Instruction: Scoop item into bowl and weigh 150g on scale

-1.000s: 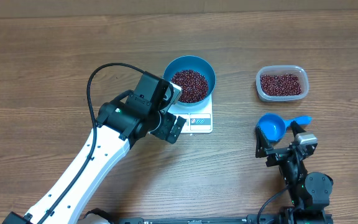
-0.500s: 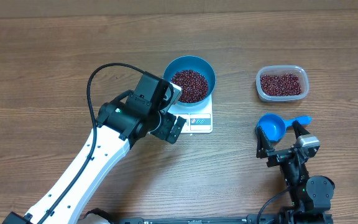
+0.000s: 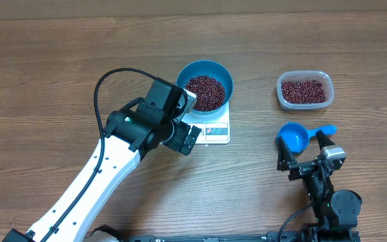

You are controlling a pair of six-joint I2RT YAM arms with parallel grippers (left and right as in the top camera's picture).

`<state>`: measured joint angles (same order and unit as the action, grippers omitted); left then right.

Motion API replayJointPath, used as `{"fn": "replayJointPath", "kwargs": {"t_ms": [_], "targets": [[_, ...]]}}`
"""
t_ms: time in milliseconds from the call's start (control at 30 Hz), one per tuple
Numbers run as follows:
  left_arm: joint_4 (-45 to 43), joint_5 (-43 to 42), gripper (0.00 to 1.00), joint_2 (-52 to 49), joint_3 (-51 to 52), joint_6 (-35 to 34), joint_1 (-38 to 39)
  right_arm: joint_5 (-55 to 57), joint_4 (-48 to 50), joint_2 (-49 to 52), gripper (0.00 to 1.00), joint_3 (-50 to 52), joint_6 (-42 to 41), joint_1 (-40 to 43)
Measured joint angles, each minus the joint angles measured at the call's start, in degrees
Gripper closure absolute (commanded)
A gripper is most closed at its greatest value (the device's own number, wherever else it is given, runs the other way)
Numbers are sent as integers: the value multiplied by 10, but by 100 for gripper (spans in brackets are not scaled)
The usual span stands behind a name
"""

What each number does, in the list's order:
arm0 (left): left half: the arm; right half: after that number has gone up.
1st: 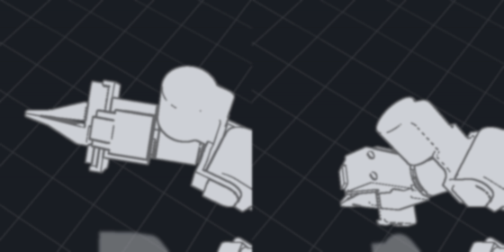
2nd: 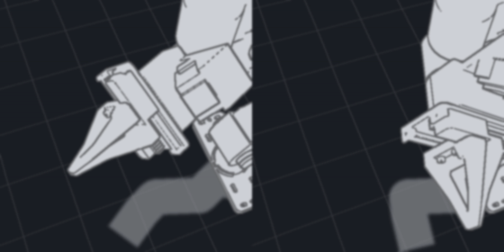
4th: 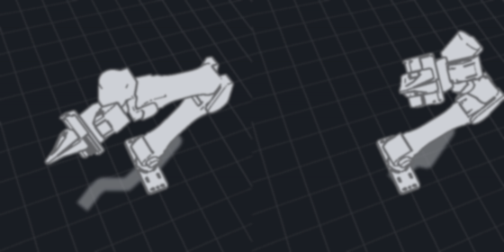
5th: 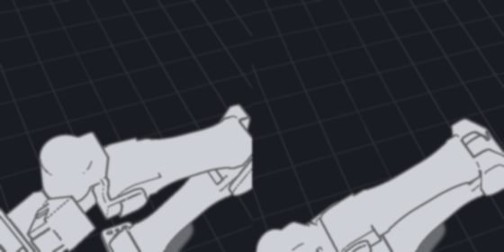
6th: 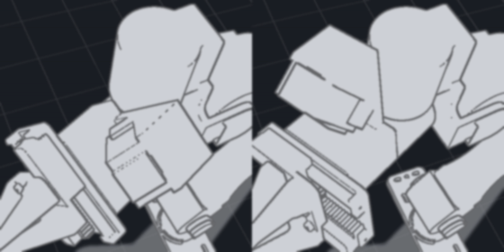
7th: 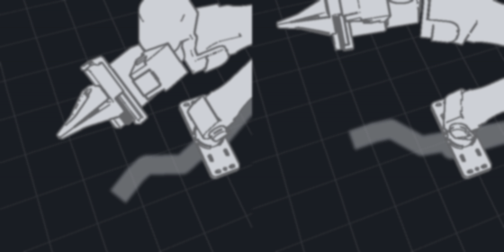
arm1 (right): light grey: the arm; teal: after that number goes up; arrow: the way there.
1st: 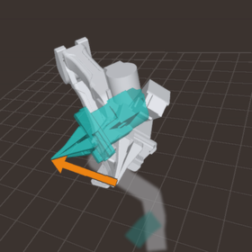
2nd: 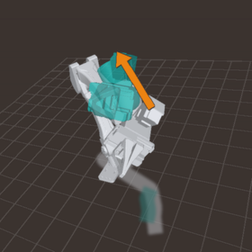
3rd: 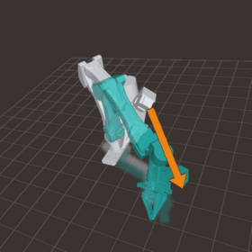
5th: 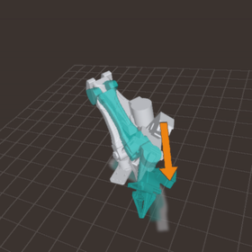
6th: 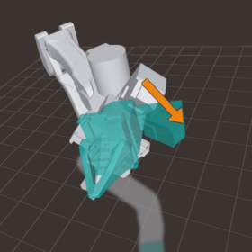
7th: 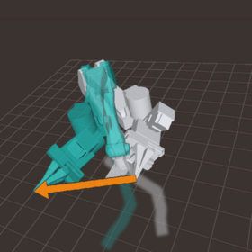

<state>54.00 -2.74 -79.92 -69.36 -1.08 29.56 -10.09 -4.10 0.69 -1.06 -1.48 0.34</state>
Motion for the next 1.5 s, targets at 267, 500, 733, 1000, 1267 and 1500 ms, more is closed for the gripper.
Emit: {"fn": "replayJointPath", "kwargs": {"t_ms": [267,500,733,1000,1267,1500], "targets": [[0,0,0,0,0,0,0,0,0,0,0,0,0,0],[2,4,0,19,0,0,-3,0,0,0,0,0,0,0],[-27,5,0,87,0,0,-64,0,0,0,0,0,0,0],[-75,-7,0,161,0,0,-151,0,0,0,0,0,0,0],[-113,-12,0,240,15,0,-204,0,0,0,0,0,0,0],[-250,-14,0,370,152,0,-229,0,0,0,0,0,0,0]]}}
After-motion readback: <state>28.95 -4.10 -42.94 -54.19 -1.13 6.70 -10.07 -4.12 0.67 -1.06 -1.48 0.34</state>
